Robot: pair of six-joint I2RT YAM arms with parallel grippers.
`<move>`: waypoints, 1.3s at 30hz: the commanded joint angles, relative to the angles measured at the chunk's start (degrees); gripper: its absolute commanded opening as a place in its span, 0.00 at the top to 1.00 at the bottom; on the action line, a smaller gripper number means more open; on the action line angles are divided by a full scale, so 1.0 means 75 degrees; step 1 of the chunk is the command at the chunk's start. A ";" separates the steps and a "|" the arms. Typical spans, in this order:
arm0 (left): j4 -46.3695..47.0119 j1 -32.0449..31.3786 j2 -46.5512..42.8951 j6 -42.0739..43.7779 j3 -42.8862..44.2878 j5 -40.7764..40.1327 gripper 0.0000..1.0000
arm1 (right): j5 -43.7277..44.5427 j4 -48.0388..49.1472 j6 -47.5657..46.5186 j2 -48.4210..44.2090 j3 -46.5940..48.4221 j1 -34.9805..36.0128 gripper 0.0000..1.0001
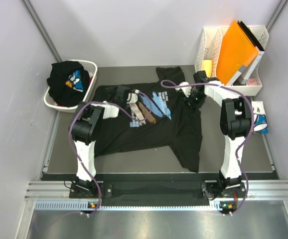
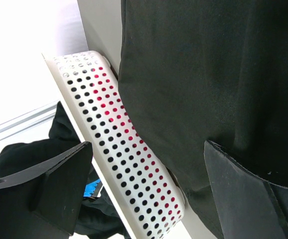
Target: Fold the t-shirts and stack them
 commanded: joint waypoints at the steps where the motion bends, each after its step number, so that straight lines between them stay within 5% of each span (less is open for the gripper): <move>1: -0.0536 -0.0012 -0.0263 -0.0093 -0.0207 -0.0026 0.02 | 0.0381 0.0495 0.0012 0.0040 -0.0183 -0.0091 1.00; 39: -0.0548 0.0000 -0.0579 -0.0023 -0.0477 0.0021 0.02 | 0.1485 0.0249 -0.0680 -0.1355 -0.2153 -0.0501 1.00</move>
